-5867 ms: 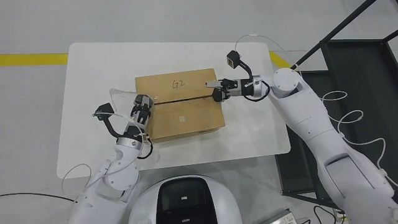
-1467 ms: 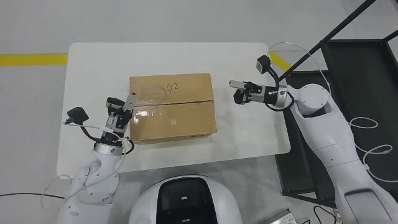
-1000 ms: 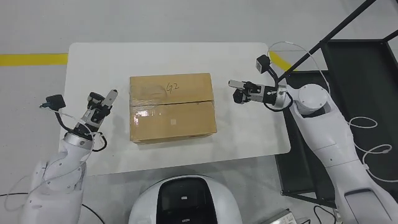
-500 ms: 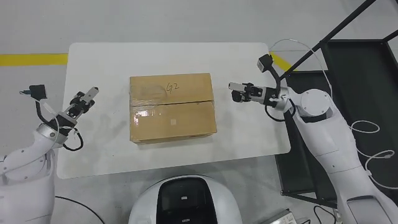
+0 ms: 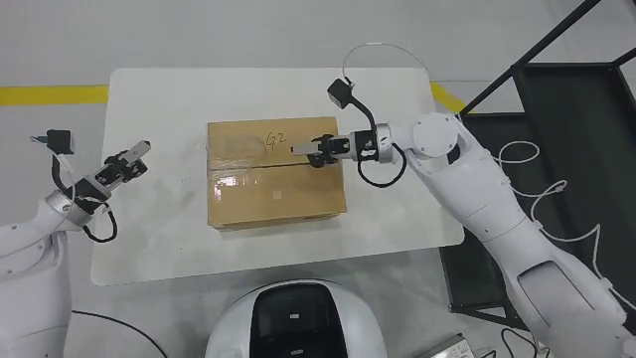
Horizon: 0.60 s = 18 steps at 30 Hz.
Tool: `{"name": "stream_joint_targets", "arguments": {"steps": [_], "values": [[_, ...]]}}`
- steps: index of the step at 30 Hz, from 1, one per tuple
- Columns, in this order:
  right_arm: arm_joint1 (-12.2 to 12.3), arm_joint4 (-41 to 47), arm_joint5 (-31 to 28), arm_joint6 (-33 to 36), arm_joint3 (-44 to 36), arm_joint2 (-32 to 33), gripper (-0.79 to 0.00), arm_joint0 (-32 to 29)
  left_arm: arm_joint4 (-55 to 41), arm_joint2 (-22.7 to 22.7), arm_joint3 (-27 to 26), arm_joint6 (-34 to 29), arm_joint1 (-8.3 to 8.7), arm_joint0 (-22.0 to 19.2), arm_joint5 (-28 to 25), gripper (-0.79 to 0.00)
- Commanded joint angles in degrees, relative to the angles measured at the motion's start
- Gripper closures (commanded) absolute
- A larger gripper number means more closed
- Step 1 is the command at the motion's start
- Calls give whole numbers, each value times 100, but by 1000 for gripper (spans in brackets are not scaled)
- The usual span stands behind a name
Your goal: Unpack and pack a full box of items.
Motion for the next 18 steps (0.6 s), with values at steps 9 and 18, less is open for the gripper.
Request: {"name": "stream_joint_targets", "arguments": {"steps": [9,18], "values": [[-31,42,-38,-4,115,-77,-785,71,-28,-4,9,-26,3,-4,8,-785],[-231,148,255,-307,77,-403,-785,396,-28,-4,9,-26,3,-4,8,-785]]}}
